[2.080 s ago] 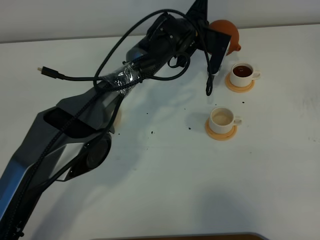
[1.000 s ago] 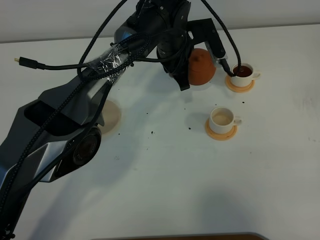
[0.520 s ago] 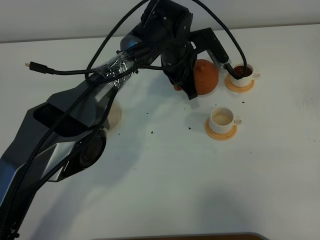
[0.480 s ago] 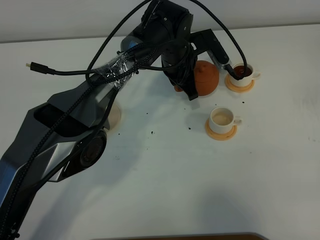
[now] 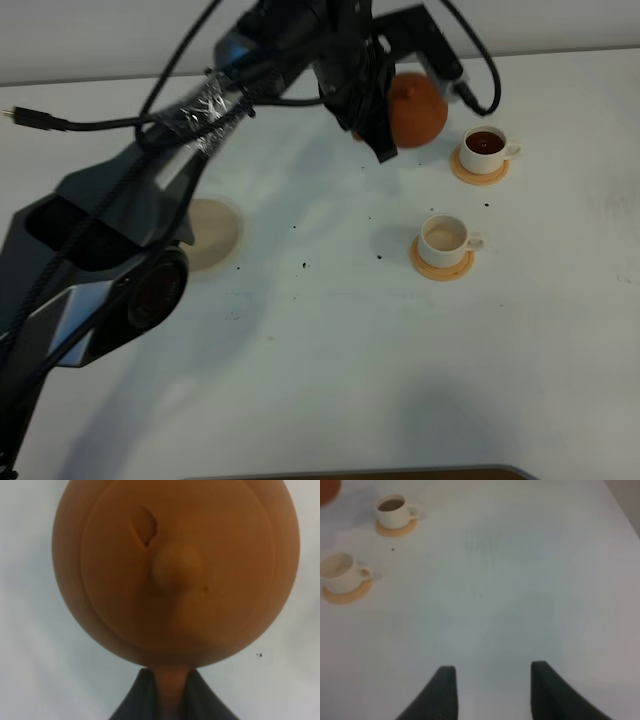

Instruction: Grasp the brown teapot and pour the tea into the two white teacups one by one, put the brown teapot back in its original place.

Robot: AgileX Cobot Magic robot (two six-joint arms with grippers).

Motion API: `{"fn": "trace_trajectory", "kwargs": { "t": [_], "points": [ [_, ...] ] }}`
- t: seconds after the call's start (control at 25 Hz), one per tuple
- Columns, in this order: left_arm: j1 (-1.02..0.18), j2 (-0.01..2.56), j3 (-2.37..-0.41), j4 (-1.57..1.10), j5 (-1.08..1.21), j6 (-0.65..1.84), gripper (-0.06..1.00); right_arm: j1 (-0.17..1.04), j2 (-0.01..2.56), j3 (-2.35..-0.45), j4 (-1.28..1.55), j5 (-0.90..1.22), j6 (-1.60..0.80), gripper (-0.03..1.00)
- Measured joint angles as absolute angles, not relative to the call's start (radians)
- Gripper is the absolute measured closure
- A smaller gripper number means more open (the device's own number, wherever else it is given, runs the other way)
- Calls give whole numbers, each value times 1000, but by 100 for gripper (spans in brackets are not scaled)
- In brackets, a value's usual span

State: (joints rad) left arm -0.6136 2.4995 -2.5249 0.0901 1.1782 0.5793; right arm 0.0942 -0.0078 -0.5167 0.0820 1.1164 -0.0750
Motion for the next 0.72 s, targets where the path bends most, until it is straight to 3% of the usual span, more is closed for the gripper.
{"fn": "trace_trajectory", "kwargs": {
  "t": [0.28, 0.72],
  "points": [
    [-621, 2385, -2487, 73, 1179, 583, 80, 94, -8, -517, 83, 1116, -75, 59],
    [-624, 2036, -1911, 118, 1175, 601, 80, 94, -8, -517, 83, 1116, -75, 59]
  ]
}}
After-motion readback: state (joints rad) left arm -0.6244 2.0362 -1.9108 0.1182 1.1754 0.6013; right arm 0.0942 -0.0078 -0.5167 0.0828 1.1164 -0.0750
